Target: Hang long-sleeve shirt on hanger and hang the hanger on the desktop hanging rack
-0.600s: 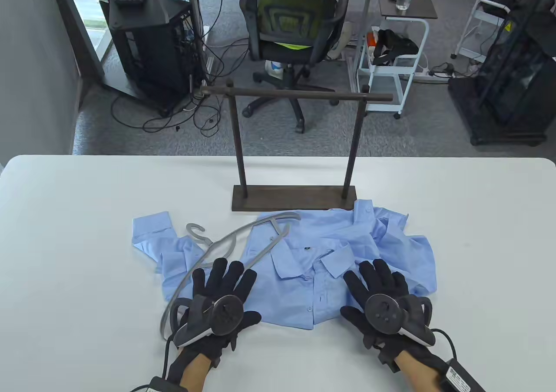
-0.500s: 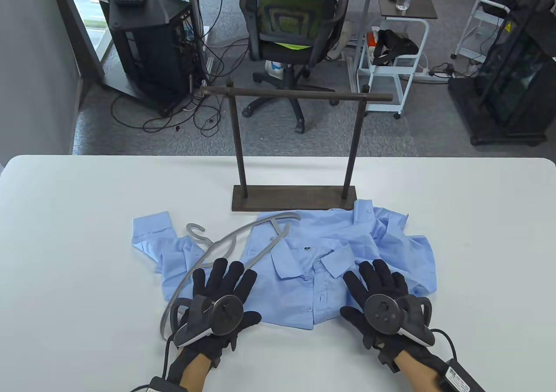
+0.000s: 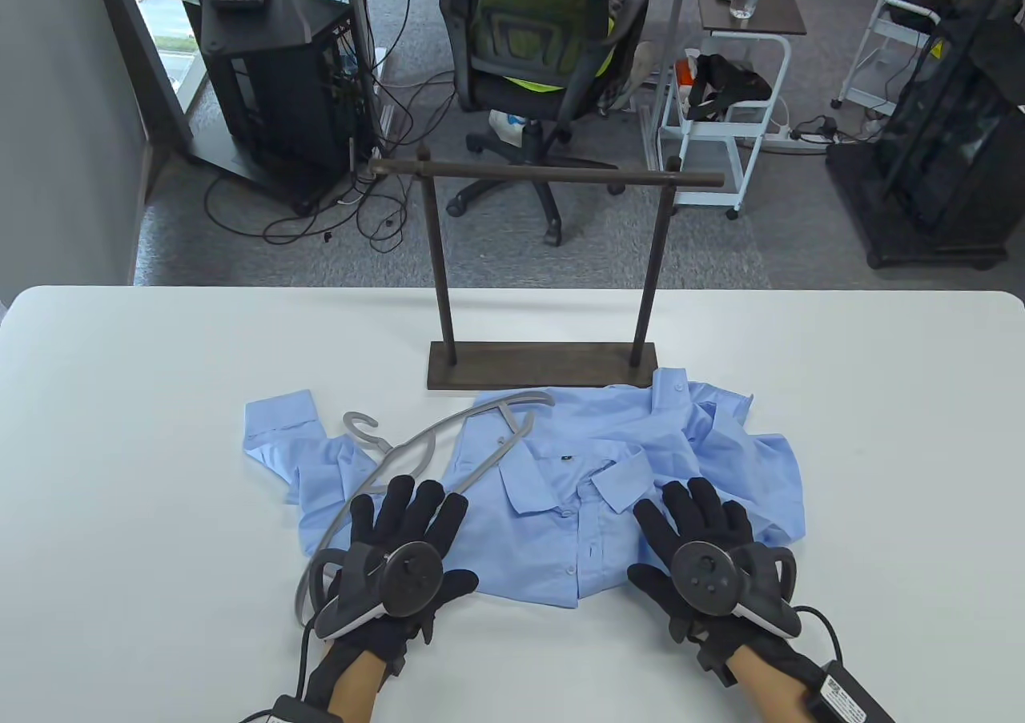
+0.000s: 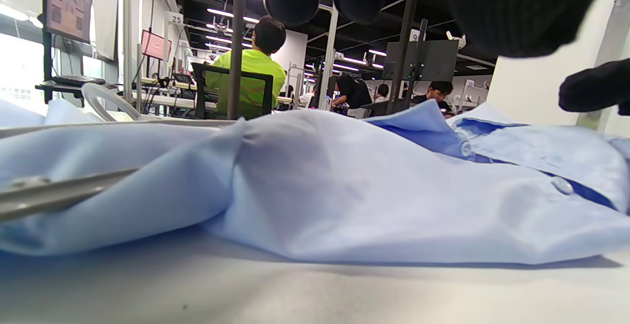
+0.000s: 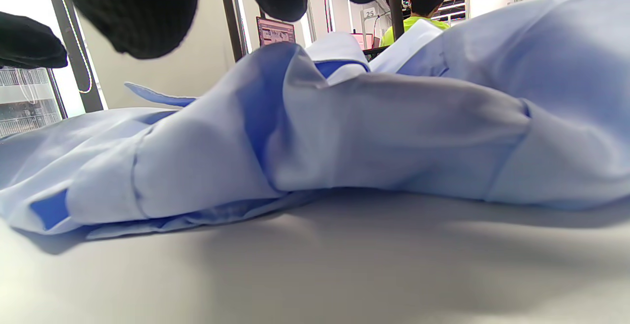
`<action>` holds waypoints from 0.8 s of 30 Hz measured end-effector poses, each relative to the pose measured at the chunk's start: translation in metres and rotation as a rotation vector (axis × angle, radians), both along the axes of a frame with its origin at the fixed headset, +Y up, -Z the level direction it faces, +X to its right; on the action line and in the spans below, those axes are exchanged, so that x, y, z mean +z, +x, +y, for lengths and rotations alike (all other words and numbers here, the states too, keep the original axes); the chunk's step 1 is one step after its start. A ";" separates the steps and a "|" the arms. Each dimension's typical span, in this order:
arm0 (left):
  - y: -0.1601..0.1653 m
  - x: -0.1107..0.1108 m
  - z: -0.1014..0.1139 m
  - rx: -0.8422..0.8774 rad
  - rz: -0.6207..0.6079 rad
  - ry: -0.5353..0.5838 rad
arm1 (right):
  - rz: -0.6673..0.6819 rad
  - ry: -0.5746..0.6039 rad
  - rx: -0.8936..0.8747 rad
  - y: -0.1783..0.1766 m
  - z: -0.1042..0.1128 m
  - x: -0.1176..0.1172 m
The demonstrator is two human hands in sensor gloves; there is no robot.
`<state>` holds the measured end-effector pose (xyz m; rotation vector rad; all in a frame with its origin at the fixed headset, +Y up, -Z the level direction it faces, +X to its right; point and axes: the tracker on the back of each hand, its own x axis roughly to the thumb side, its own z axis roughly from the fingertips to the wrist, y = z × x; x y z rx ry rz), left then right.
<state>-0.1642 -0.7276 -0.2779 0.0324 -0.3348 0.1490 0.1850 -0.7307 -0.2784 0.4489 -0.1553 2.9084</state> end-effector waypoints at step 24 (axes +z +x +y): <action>-0.091 -0.006 0.014 0.141 0.395 0.062 | 0.023 0.040 0.006 -0.004 0.005 0.005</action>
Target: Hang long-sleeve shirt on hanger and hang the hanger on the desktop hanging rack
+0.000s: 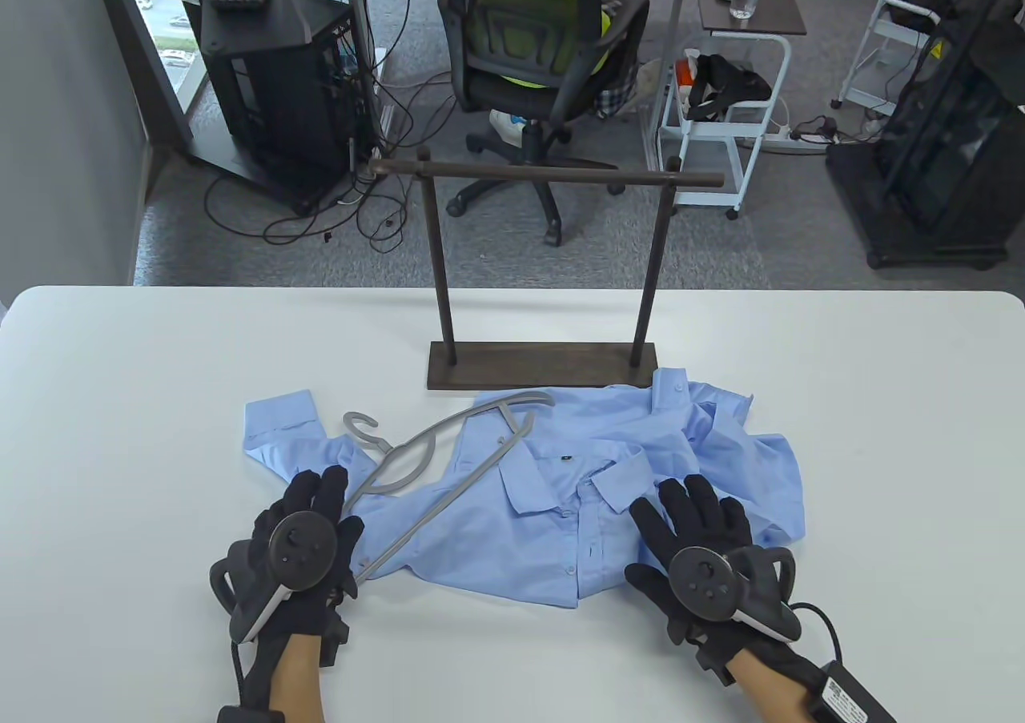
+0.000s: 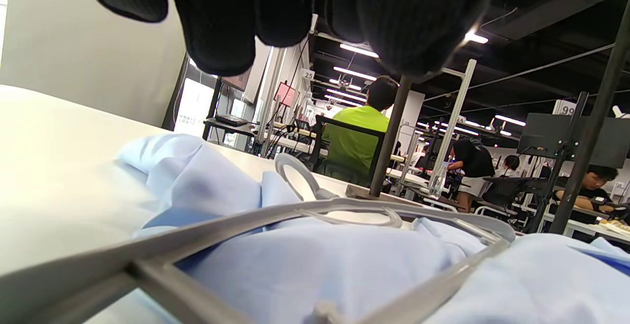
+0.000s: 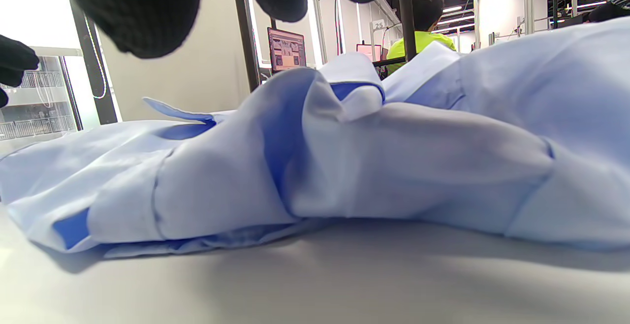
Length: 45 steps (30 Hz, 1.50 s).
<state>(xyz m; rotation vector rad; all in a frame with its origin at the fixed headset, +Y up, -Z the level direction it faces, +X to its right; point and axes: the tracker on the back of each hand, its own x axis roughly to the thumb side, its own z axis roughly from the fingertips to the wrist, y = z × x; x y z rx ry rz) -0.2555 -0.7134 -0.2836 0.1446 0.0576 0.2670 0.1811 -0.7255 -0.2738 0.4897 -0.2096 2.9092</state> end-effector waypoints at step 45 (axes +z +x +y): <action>-0.011 -0.025 -0.025 0.011 0.253 -0.072 | -0.064 -0.037 -0.002 0.007 0.001 -0.004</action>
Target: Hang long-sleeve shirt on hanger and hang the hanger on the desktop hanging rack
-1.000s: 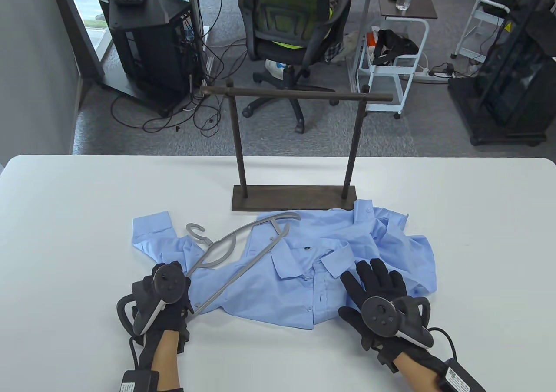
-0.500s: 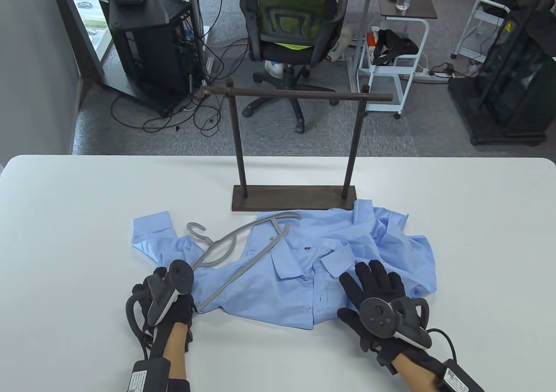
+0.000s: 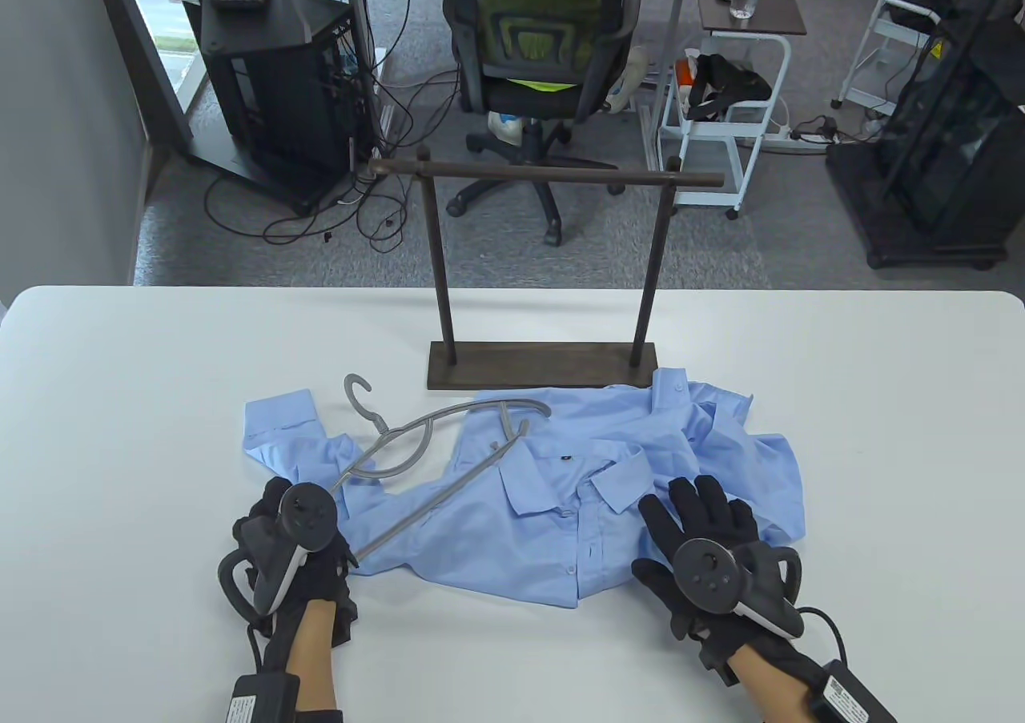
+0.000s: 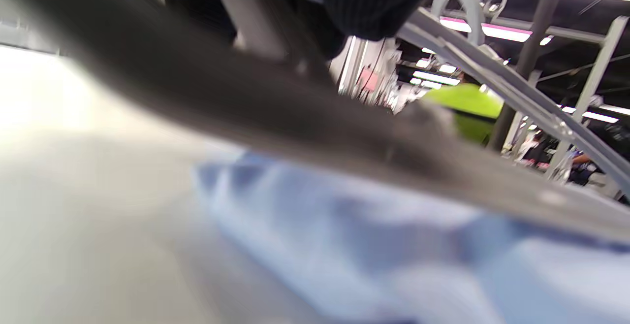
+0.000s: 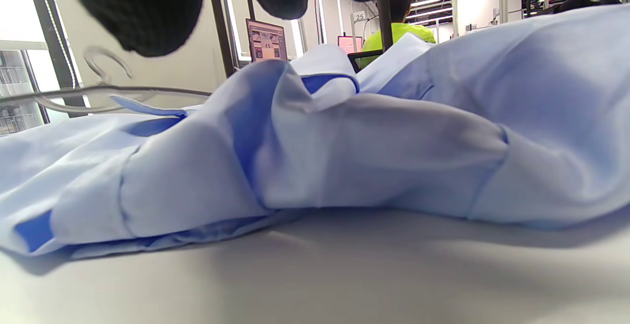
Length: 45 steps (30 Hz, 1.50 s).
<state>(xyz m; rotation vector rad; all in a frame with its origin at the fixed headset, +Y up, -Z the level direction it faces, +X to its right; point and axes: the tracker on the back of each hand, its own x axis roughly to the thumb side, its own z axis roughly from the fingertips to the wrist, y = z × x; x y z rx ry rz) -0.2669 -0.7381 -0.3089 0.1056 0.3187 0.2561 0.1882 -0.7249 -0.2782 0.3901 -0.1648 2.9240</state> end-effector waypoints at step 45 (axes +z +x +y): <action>0.018 0.036 0.046 0.072 -0.378 0.274 | -0.077 0.126 -0.129 -0.008 0.046 -0.043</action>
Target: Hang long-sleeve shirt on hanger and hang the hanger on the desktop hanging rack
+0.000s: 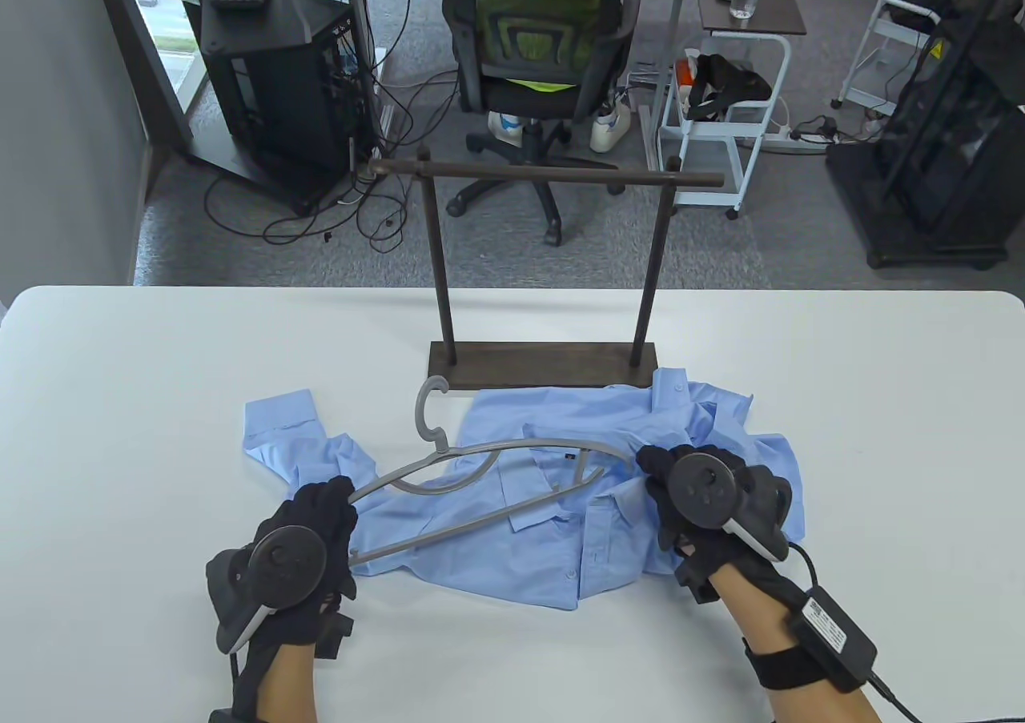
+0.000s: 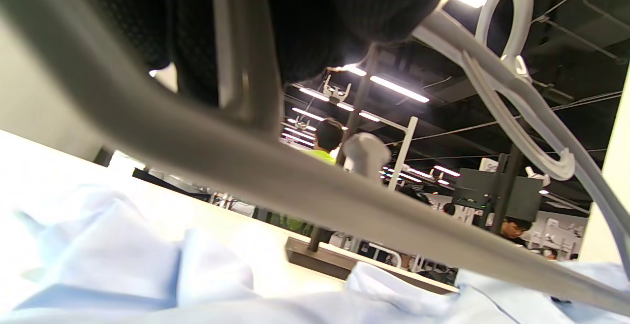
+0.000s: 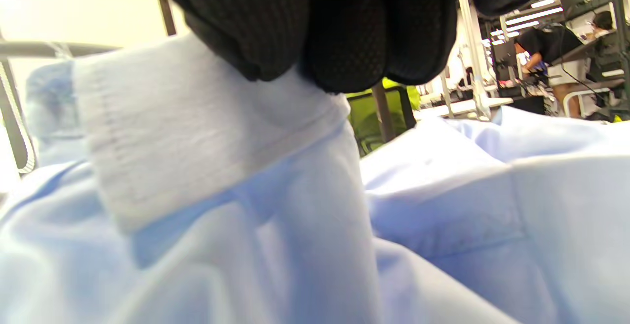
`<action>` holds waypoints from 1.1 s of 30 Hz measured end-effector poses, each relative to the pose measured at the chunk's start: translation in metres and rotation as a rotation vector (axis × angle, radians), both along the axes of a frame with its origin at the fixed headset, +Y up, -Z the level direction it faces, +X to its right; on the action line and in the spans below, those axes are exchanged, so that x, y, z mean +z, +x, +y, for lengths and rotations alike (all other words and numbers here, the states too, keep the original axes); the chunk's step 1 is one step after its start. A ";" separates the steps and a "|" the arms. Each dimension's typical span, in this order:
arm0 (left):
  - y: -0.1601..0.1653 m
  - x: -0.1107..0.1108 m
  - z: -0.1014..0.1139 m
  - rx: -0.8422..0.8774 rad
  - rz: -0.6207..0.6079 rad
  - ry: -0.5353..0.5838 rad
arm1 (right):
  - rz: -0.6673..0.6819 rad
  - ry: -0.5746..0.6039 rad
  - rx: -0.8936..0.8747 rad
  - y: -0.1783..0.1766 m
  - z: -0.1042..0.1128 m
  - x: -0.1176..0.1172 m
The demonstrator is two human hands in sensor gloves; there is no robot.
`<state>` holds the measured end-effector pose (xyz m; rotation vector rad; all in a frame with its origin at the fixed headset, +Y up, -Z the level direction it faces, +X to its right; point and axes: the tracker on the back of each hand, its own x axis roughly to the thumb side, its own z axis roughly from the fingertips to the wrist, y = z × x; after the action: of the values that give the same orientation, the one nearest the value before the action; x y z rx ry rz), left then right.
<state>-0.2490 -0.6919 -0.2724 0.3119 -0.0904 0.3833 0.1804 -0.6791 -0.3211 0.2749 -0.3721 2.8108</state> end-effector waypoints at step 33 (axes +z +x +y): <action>0.149 -0.027 -0.014 -0.001 -0.313 0.028 | 0.139 0.300 0.207 -0.044 -0.010 0.085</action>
<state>-0.1003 -0.7059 -0.2991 0.2773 -0.4028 0.4278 0.1365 -0.6887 -0.2362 0.6014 -0.7738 2.9055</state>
